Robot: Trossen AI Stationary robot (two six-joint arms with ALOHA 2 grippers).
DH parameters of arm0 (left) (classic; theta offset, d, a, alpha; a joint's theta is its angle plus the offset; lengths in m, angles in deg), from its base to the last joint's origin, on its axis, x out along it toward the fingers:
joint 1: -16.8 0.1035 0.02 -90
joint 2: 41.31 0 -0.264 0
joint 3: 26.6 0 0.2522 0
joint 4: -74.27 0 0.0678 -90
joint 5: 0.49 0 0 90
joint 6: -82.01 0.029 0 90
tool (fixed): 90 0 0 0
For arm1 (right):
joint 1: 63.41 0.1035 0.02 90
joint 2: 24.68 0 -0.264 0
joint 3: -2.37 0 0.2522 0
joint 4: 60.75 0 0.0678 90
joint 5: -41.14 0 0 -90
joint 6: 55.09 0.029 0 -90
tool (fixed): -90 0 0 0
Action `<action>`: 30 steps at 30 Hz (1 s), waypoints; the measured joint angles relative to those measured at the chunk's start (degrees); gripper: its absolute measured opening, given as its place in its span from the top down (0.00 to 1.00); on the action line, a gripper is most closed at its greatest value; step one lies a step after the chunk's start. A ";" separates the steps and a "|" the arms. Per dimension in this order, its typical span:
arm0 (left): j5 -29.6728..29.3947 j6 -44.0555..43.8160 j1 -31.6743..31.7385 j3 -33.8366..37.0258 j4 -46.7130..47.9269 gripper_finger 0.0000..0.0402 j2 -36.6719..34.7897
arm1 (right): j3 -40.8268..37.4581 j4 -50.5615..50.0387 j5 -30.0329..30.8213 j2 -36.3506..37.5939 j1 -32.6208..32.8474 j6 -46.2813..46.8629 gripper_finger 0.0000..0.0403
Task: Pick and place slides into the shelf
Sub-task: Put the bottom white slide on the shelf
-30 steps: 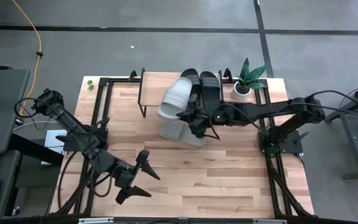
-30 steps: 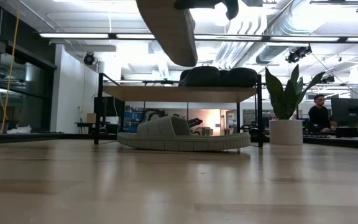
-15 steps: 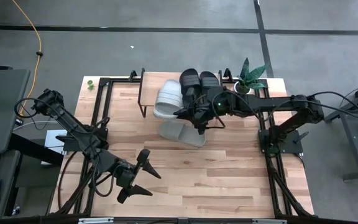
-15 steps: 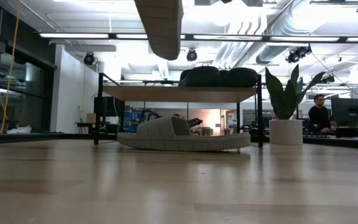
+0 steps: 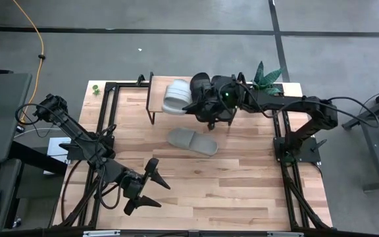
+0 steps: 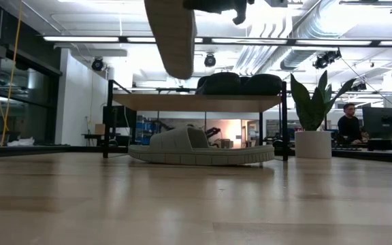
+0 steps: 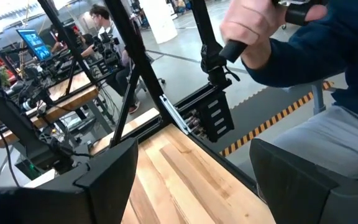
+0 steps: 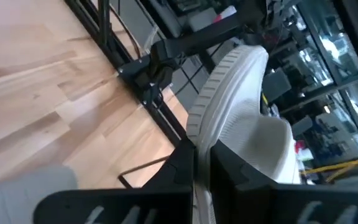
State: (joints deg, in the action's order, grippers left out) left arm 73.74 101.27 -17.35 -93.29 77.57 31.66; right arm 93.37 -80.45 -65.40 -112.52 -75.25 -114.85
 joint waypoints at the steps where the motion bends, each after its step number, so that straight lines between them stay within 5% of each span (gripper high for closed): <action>1: 0.00 0.14 0.00 0.00 -0.02 0.26 0.00 | 0.00 0.04 -1.49 -0.08 -0.71 0.31 1.00; 30: 0.11 0.41 0.02 -0.02 0.15 0.26 0.02 | 0.00 2.70 -10.95 -7.20 -10.60 3.44 1.00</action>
State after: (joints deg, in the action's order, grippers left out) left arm 73.85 101.69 -17.33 -93.31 77.73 31.68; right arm 93.37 -77.75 -76.35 -119.72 -85.84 -111.42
